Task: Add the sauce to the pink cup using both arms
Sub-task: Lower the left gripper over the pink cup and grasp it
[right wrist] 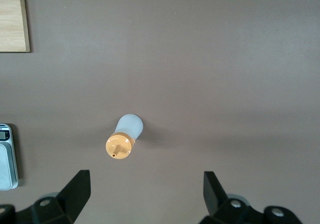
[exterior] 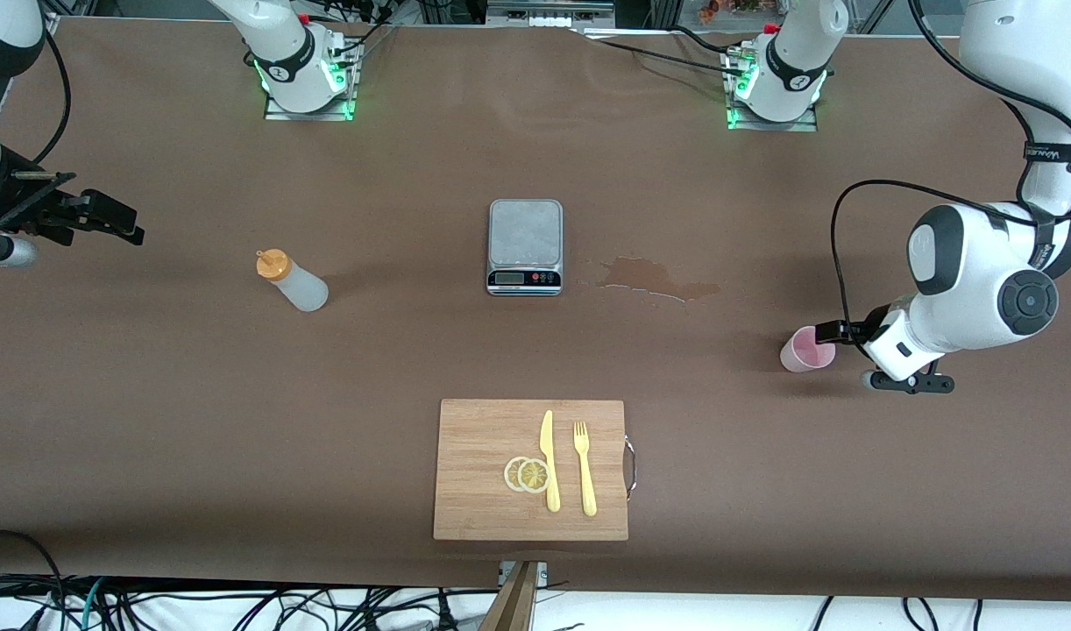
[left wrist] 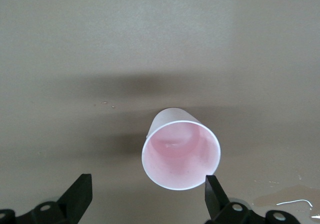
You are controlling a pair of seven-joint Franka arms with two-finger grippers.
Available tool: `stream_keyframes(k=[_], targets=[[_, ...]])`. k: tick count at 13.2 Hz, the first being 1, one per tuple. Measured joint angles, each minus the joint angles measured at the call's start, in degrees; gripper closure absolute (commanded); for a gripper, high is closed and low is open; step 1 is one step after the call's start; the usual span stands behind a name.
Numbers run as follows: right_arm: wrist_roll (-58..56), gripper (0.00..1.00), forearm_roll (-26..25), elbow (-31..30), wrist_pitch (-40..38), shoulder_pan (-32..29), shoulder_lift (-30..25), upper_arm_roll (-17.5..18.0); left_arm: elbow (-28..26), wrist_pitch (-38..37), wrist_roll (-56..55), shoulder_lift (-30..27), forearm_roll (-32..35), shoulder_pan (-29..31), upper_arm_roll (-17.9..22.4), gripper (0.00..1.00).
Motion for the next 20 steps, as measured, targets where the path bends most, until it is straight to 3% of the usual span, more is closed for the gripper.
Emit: stream_keyframes(k=[5,9,12,17,20], targets=[[0.0,0.0,0.02,-0.01,0.0,0.0,0.04,0.0,-0.32,2.5,1.02,1.52,0.0,0.23,0.69,0.02],[0.01,0.0,0.02,-0.02,0.0,0.0,0.05,0.0,-4.04,7.74,1.14,1.86,0.0,0.25,0.8,0.07],[0.01,0.0,0.02,-0.02,0.0,0.0,0.05,0.0,-5.27,8.71,1.15,1.89,0.0,0.25,0.79,0.3],[0.01,0.0,0.02,-0.02,0.0,0.0,0.06,0.0,-5.24,8.72,0.05,1.82,0.0,0.16,0.72,0.79],[0.02,0.0,0.02,-0.02,0.0,0.0,0.06,0.0,-5.23,8.72,-0.39,1.77,0.0,0.05,0.66,0.91]])
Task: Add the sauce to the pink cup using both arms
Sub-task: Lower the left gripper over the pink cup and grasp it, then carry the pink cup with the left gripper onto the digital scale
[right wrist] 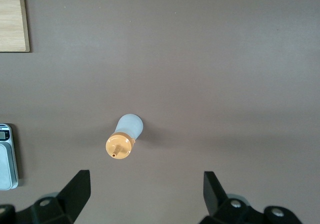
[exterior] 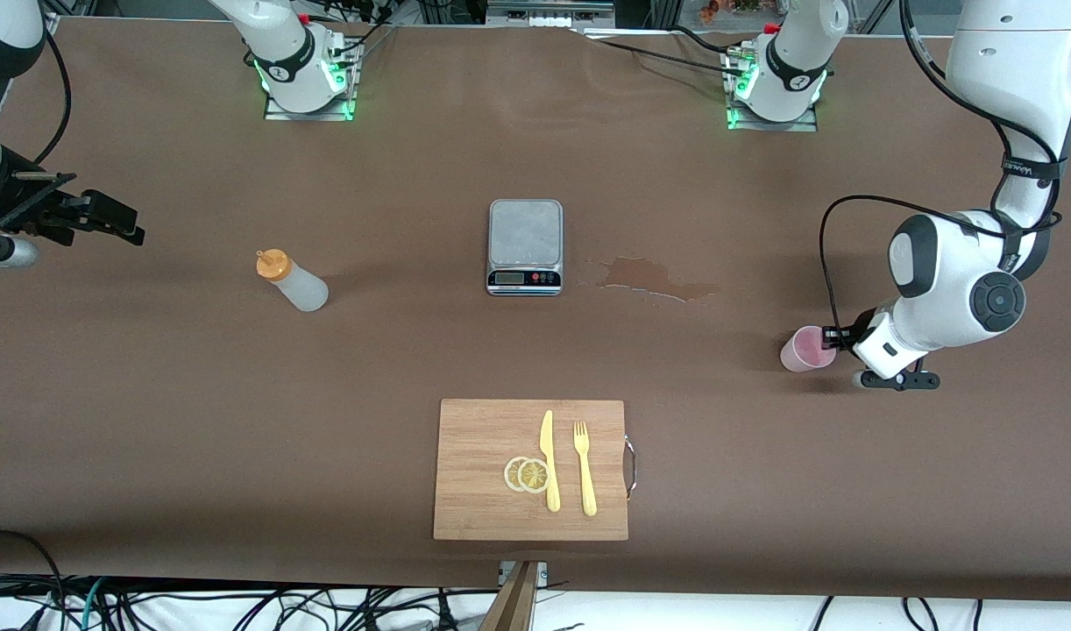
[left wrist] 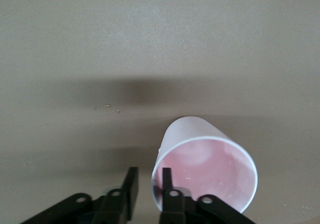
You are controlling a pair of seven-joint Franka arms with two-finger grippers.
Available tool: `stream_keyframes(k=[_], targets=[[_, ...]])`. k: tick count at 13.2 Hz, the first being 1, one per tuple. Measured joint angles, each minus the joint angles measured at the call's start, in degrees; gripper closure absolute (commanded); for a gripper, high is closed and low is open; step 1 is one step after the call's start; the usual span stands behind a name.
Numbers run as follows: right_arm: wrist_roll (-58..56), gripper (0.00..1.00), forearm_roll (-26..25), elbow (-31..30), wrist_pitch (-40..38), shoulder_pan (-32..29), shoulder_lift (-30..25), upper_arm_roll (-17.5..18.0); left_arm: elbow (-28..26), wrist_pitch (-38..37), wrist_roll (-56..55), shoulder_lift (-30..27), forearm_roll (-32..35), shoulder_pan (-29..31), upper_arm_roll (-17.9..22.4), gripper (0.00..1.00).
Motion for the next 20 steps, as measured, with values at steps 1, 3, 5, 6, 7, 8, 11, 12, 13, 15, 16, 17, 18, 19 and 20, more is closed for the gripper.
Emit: stream_keyframes(k=[1,3,5,6,7,8,11,12,13,15,16,17,18,19,20], targets=[[0.01,0.0,0.0,0.0,0.0,0.0,0.0,0.0,0.01,0.0,-0.04,0.0,0.0,-0.01,-0.01,0.94],[0.02,0.0,0.0,0.0,0.0,0.0,0.0,0.0,0.08,0.0,-0.17,-0.01,0.0,-0.02,-0.02,1.0],[0.02,0.0,0.0,0.0,0.0,0.0,0.0,0.0,0.15,0.0,-0.32,-0.2,0.0,-0.08,-0.09,1.0],[0.02,0.0,0.0,0.0,0.0,0.0,0.0,0.0,0.17,0.0,-0.4,-0.3,0.0,-0.12,-0.09,1.0],[0.02,0.0,0.0,0.0,0.0,0.0,0.0,0.0,0.28,-0.04,-0.46,-0.31,0.0,-0.13,-0.09,1.0],[0.03,0.0,0.0,0.0,0.0,0.0,0.0,0.0,0.63,-0.47,-0.5,-0.32,0.0,-0.18,-0.14,1.0],[0.06,0.0,0.01,0.0,0.0,0.0,0.0,0.0,4.52,-5.95,-1.7,-0.63,-1.36,-2.25,-0.77,1.0],[0.06,0.0,0.01,0.0,0.0,0.0,0.0,0.0,6.02,-7.79,-2.97,-0.88,-2.37,-3.85,-0.86,1.0],[0.07,0.0,0.01,0.0,0.0,0.0,0.0,0.0,7.43,-9.52,-4.61,-1.07,-2.83,-5.69,-1.05,1.0],[0.07,0.0,0.01,0.0,0.0,0.0,0.0,0.0,9.53,-11.68,-7.98,-1.54,-3.62,-9.27,-2.37,1.0],[0.08,0.0,0.01,0.0,0.0,0.0,0.0,0.0,10.24,-12.0,-9.91,-1.85,-4.08,-11.06,-3.15,1.0],[0.08,0.0,0.01,0.0,0.0,0.0,0.0,0.0,10.83,-12.29,-12.04,-2.22,-4.77,-13.02,-3.69,1.0],[0.08,0.0,0.01,0.0,0.0,0.0,0.0,0.0,11.25,-12.57,-14.11,-2.57,-5.79,-15.22,-3.94,1.0],[0.08,0.0,0.01,0.0,0.0,0.0,0.0,0.0,11.48,-12.81,-16.16,-2.87,-6.92,-17.56,-4.06,1.0],[0.09,0.0,0.01,0.0,0.0,0.0,0.0,0.0,11.51,-13.06,-18.44,-3.09,-7.72,-19.76,-4.16,1.0]])
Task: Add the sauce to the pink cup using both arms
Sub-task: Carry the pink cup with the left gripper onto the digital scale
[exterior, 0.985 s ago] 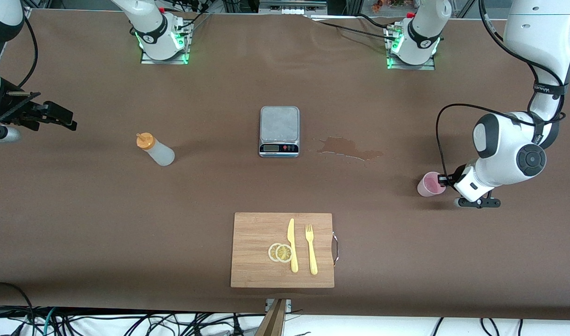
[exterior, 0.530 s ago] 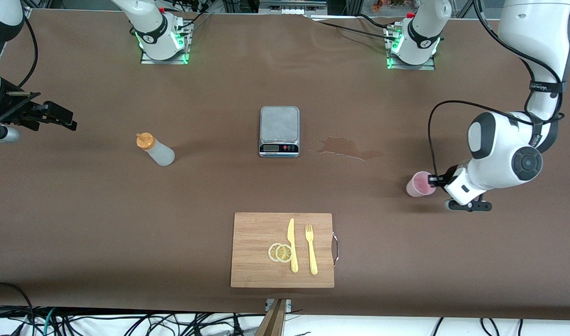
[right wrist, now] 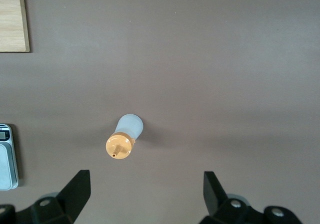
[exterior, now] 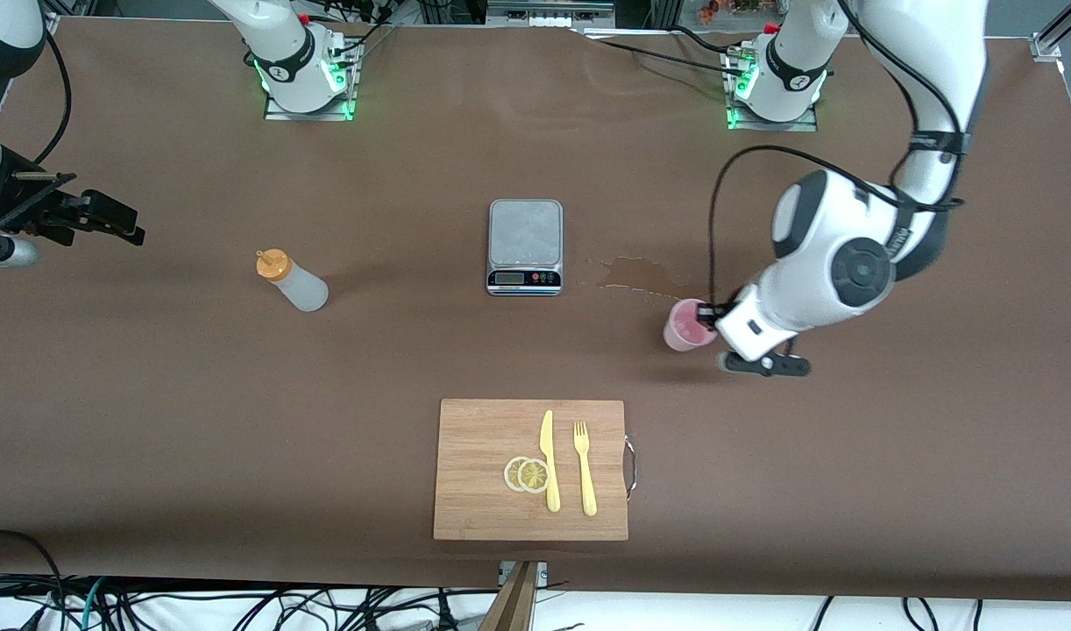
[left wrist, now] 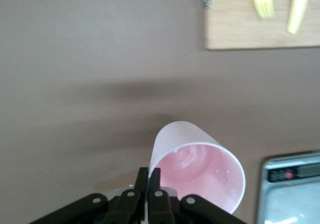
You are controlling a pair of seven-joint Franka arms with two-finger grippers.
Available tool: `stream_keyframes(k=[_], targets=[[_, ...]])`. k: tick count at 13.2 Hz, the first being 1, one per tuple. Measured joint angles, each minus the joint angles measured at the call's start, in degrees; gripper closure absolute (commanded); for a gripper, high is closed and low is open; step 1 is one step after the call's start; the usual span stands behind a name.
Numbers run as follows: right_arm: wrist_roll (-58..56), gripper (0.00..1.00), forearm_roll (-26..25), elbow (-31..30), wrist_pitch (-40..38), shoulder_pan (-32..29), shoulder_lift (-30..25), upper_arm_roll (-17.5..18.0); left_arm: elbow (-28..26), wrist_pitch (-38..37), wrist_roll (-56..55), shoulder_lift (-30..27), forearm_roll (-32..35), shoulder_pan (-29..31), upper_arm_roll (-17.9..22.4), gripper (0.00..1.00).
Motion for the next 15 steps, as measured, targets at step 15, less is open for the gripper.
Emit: stream_keyframes(k=[15], targets=[[0.05,0.0,0.01,0.0,0.0,0.0,0.0,0.0,-6.04,9.5,-26.93,-0.01,-0.51,-25.2,-0.12,1.0]])
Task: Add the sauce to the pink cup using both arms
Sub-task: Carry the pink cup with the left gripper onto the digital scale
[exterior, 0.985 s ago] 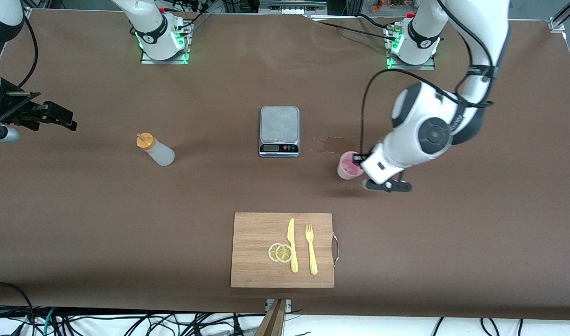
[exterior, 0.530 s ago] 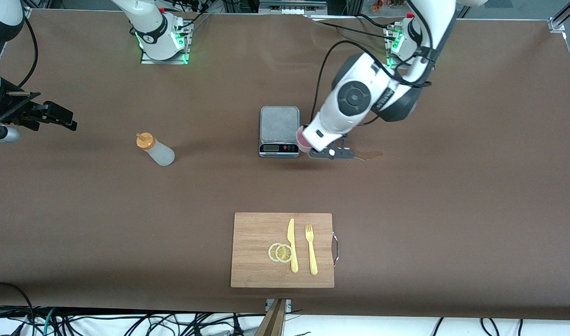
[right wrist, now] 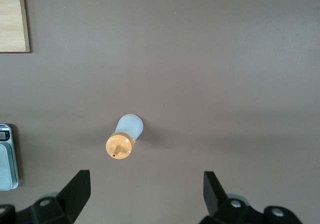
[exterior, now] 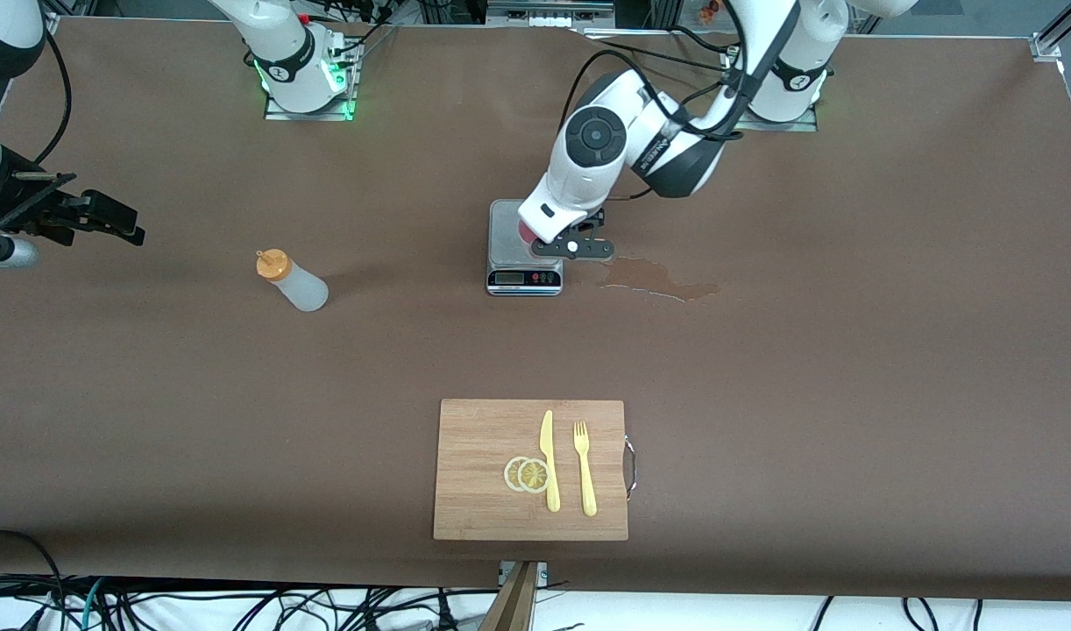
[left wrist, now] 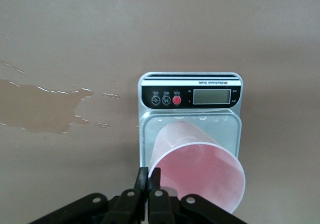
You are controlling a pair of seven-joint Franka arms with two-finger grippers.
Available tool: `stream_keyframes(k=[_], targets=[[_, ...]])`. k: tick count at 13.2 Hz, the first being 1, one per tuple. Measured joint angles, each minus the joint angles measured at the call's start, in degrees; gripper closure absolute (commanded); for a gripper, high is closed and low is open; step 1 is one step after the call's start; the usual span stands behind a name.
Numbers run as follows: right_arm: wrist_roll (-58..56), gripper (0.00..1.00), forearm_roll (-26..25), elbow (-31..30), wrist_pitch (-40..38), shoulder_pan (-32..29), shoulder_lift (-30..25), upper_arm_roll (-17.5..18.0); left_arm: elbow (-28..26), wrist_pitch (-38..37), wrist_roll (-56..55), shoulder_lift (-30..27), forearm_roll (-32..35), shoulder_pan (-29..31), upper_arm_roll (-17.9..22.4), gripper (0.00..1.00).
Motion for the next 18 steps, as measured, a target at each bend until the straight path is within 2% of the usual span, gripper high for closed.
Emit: stream_keyframes(k=[4,14,15,16,17,18], targets=[[0.0,0.0,0.0,0.0,0.0,0.0,0.0,0.0,-2.86,4.73,-2.44,0.17,0.0,-2.5,0.04,1.0],[0.01,0.0,0.0,0.0,0.0,0.0,0.0,0.0,-4.06,7.72,-3.26,0.77,0.0,-3.67,0.13,1.0],[0.01,0.0,0.0,0.0,0.0,0.0,0.0,0.0,-4.06,7.74,-3.27,0.78,0.0,-3.68,0.14,0.76],[0.01,0.0,0.0,0.0,0.0,0.0,0.0,0.0,-4.07,7.76,-3.29,0.78,0.0,-3.69,0.14,0.32],[0.01,0.0,0.0,0.0,0.0,0.0,0.0,0.0,-4.07,7.9,-3.34,0.79,0.0,-3.69,0.17,0.05],[0.01,0.0,0.0,0.0,0.0,0.0,0.0,0.0,-4.07,7.95,-3.44,0.83,0.0,-3.69,0.23,0.0]])
